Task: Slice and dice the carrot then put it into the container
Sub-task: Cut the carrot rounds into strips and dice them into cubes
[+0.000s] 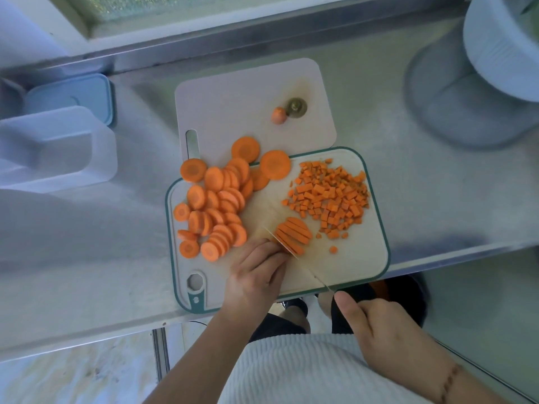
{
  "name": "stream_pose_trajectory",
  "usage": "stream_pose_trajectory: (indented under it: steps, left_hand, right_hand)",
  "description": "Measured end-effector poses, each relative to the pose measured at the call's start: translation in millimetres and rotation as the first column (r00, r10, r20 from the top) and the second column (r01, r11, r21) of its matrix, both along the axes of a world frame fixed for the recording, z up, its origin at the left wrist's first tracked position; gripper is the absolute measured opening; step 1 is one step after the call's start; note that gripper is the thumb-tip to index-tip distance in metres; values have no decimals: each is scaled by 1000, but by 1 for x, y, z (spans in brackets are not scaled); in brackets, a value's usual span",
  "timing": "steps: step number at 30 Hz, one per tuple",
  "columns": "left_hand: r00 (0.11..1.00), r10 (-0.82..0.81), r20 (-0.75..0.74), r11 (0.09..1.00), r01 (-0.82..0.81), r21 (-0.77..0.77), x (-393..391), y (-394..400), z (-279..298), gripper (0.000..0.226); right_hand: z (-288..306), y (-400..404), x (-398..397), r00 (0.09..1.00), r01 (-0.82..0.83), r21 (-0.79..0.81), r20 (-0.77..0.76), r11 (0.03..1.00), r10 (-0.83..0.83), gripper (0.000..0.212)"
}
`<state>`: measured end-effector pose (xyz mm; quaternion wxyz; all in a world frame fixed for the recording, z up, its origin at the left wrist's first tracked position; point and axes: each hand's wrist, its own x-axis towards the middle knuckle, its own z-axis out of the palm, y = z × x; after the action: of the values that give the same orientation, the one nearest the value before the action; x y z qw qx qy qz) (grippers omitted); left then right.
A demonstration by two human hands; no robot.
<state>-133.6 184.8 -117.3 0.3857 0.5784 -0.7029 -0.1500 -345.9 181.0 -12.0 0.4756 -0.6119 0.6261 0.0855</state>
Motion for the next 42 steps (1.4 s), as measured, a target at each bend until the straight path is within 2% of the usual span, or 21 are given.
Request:
stream_pose_trajectory:
  steps: [3, 6, 11, 17, 21, 22, 23, 26, 28, 33, 36, 40, 42]
  left_hand:
    - [1000, -1, -9, 1000, 1, 13, 1, -1, 1, 8]
    - [1000, -11, -9, 1000, 11, 7, 1, -3, 1, 10]
    - [999, -36, 9, 999, 36, -8, 2, -7, 6, 11]
    - [993, -88, 82, 996, 90, -16, 11, -10, 4, 14]
    - [974, -175, 145, 984, 178, -5, 17, -13, 13, 7]
    - [962, -200, 184, 980, 201, 13, 20, -16, 17, 4]
    - [951, -204, 233, 979, 200, 42, 23, -21, 22, 13]
    - [906, -210, 367, 966, 133, 224, 32, -40, 35, 57]
    - [878, -244, 413, 944, 116, 310, 32, -51, 41, 69]
    - [903, -316, 291, 908, 198, 370, 27, -55, 44, 57]
    - [905, -341, 256, 884, 215, 415, 22, -54, 48, 60]
    - [839, -492, 232, 808, 342, 479, 22, -67, 56, 70]
    - [771, -585, 253, 756, 405, 514, 23, -79, 57, 68]
  right_hand:
    - [-9, 1, 6, 998, -32, -1, -54, 1000, 31, 77]
    - [-19, -6, 23, 1000, -7, -37, 11, 999, 7, 85]
    - [-15, -11, 30, 996, 24, -63, 86, 998, -19, 75]
    - [-5, 3, -2, 1000, -10, 5, -15, 1000, 11, 69]
    - [11, 6, -19, 997, 79, 19, -5, 997, -79, 85]
    - [18, 6, -25, 992, 126, 22, -13, 992, -126, 91]
    - [24, 5, -30, 986, 166, 20, -22, 986, -166, 95]
    - [26, 4, -45, 974, 222, -39, -46, 974, -224, 85]
    - [23, 3, -50, 973, 222, -69, -46, 973, -225, 80]
    - [17, 4, -53, 979, 200, -97, -20, 975, -203, 73]
    - [15, 4, -54, 983, 180, -102, -8, 978, -182, 72]
    - [13, 5, -57, 983, 180, -108, 2, 978, -181, 71]
    - [12, 5, -59, 981, 194, -96, 10, 976, -194, 69]
